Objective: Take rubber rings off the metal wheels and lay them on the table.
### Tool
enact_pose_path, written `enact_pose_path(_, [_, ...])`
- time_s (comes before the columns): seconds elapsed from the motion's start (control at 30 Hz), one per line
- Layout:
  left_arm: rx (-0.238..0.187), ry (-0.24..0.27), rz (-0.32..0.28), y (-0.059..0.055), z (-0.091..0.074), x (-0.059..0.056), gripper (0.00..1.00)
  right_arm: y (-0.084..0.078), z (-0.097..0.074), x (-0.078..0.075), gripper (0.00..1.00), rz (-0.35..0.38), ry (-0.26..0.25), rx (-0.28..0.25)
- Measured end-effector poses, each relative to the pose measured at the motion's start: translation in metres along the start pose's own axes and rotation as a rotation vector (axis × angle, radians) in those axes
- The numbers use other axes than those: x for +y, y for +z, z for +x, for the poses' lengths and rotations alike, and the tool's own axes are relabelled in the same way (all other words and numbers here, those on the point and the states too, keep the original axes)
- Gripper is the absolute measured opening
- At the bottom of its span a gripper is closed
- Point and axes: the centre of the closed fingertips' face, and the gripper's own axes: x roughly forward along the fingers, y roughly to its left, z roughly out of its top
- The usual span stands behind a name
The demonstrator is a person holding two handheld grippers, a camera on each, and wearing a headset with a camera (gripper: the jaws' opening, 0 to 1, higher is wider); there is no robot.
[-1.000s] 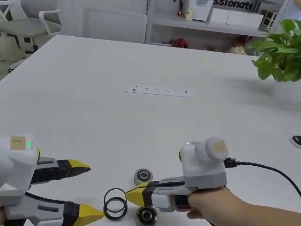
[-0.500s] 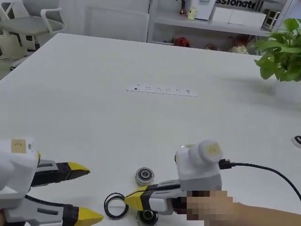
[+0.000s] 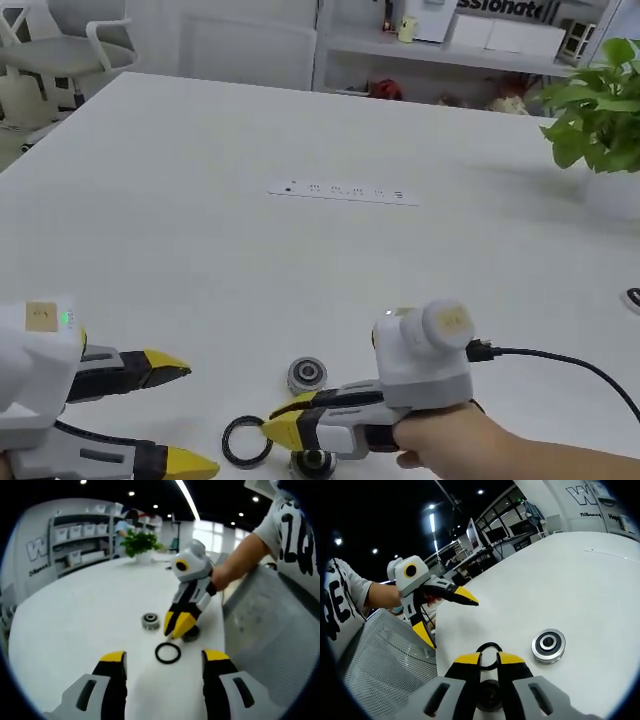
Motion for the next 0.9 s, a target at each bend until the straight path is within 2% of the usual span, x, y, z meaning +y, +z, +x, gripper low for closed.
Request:
enact_pose_path(0.47, [-0.006,-0.003,-0.003,0.004,-0.001,-0.002,0.62,0.022,-0.026,0.006,0.18,-0.065,-0.014,-0.062])
enact_pose_path(0.7, [-0.011,0.005,-0.003,0.007,-0.003,0.002,0.62,0.036,-0.045,0.006,0.24,-0.082,-0.031,-0.111])
enact_pose_path(0.9, [-0.013,0.005,-0.003,0.008,-0.002,0.002,0.62,0.036,-0.062,0.001,0.29,-0.127,-0.060,-0.124])
